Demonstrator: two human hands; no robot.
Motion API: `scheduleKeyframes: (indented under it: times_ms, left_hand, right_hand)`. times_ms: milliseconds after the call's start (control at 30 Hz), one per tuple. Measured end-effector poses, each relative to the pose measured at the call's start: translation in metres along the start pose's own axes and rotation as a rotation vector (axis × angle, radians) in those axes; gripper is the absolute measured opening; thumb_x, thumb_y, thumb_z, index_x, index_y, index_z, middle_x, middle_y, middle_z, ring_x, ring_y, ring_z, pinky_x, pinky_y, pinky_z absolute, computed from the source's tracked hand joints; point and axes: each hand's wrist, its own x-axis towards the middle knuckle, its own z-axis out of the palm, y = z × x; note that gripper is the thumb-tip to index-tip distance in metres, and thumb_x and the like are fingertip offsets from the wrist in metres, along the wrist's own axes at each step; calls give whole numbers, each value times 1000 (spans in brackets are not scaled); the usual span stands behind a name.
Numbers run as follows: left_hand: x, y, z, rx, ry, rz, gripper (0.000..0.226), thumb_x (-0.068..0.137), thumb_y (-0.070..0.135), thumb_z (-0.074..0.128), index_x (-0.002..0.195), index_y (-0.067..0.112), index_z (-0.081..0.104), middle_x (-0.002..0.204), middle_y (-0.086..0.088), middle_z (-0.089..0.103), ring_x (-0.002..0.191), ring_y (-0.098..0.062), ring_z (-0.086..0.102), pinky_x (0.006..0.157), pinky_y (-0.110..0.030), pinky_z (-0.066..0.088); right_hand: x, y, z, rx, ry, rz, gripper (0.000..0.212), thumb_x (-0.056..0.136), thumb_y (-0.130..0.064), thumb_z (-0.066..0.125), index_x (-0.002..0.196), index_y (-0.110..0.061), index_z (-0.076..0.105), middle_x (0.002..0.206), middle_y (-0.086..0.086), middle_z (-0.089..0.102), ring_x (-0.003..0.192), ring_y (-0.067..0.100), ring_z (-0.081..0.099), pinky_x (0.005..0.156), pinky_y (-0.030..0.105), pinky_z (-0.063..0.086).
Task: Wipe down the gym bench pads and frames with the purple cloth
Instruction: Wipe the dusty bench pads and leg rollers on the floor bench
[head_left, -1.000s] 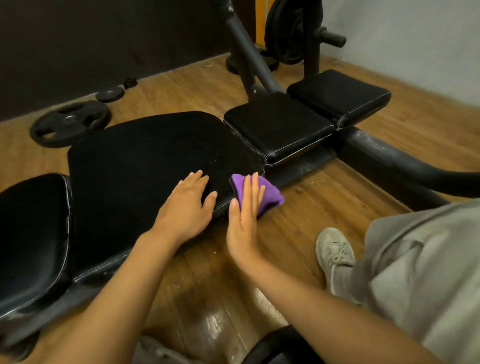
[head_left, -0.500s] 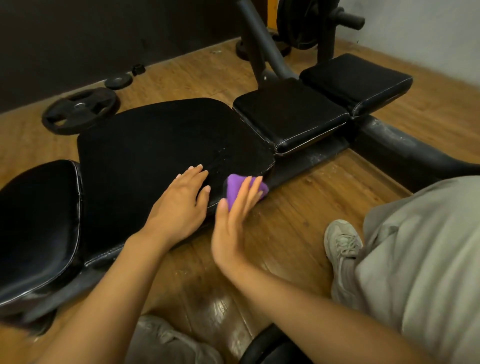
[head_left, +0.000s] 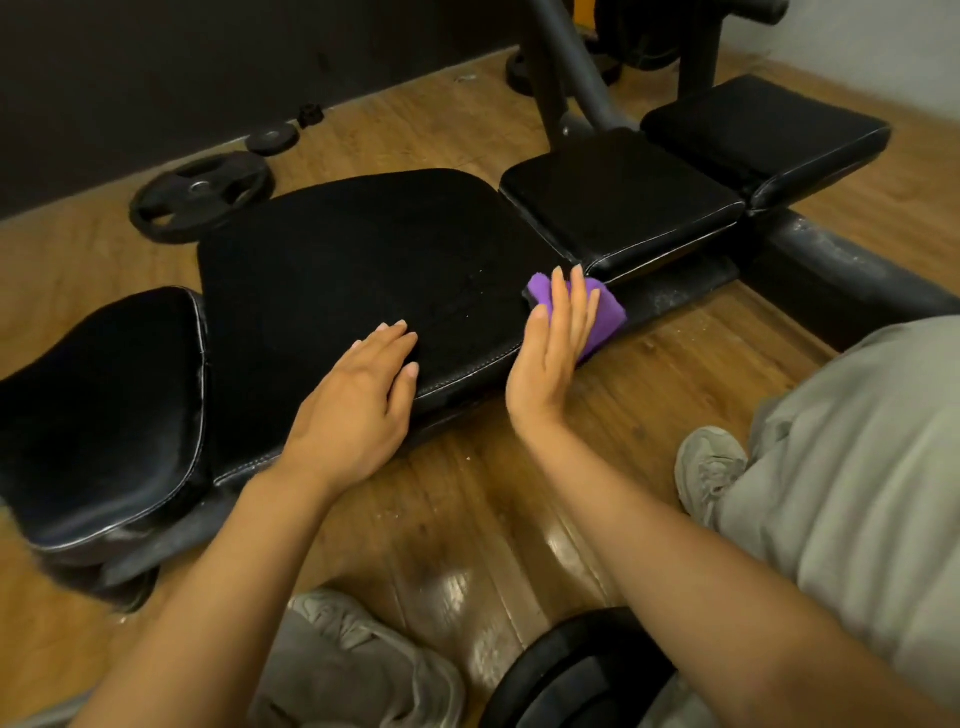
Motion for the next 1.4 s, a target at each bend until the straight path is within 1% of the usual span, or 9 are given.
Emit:
scheduleKeyframes:
  times_ms: [133, 300, 467, 567, 700, 833, 1000, 1200, 1400]
  left_hand:
    - [-4, -2, 2, 23, 34, 8, 45, 103, 32, 35, 147, 22, 36, 155, 8, 31, 142, 0, 19, 110, -13, 7]
    - [-7, -9, 1, 1, 18, 22, 44, 103, 27, 35, 147, 22, 36, 154, 8, 32, 140, 3, 18, 111, -15, 9]
    - [-9, -14, -4, -28, 3, 58, 43, 103, 29, 36, 146, 23, 38, 153, 10, 34, 138, 6, 17, 114, -18, 13]
    - [-10, -16, -4, -38, 8, 77, 43, 103, 28, 36, 145, 23, 39, 153, 9, 35, 136, 7, 17, 113, -17, 12]
    - [-15, -20, -4, -34, 25, 100, 43, 103, 28, 36, 146, 20, 40, 153, 7, 35, 141, 1, 21, 113, -14, 10]
    - [-24, -32, -1, -15, 96, 121, 43, 103, 29, 35, 143, 17, 44, 150, 2, 42, 142, -7, 28, 117, -22, 15]
    - [-55, -43, 11, -14, 368, 86, 44, 100, 30, 38, 137, 9, 50, 142, -5, 50, 138, -15, 37, 118, -32, 22]
    - [-67, -17, 39, 144, 470, 154, 45, 99, 29, 46, 138, 7, 49, 143, -9, 49, 137, -20, 40, 118, -41, 24]
    - [-41, 20, 69, 249, 514, 183, 50, 97, 31, 52, 137, 2, 48, 144, -14, 47, 136, -27, 41, 117, -45, 25]
  right_hand:
    - [-50, -6, 13, -75, -44, -118, 51, 101, -38, 22, 150, -22, 16, 158, -6, 7, 147, 24, -9, 120, 48, 7]
    - [-125, 2, 31, -247, -285, -357, 56, 102, -42, 18, 150, -33, -8, 157, -11, -18, 142, 33, -25, 116, 45, -13]
    - [-63, 27, 1, -390, -315, -831, 52, 102, -40, 25, 150, -30, 8, 159, -8, 8, 147, 18, -1, 120, 35, 3]
    - [-37, 27, -10, -498, -338, -908, 52, 99, -45, 25, 145, -22, 20, 149, 5, 26, 142, 24, 21, 116, 37, 19]
    - [-33, 23, -13, -504, -322, -886, 51, 99, -42, 26, 140, -12, 31, 147, 9, 30, 137, 28, 29, 117, 33, 16]
    - [-45, 12, -14, -534, -358, -805, 48, 101, -38, 23, 141, -12, 28, 148, 6, 28, 139, 30, 24, 116, 42, 19]
    - [-52, -1, -28, -744, -609, -800, 63, 97, -40, 33, 149, -12, 10, 156, 4, 10, 145, 33, 5, 116, 54, 13]
    - [-41, -40, -54, -738, -1001, -601, 68, 100, -24, 34, 150, -19, -11, 158, -6, -17, 144, 12, -23, 118, 38, -13]
    - [24, -88, -71, -709, -1348, -494, 53, 101, -10, 37, 150, -23, 24, 155, -12, 22, 136, -6, 22, 115, 17, 15]
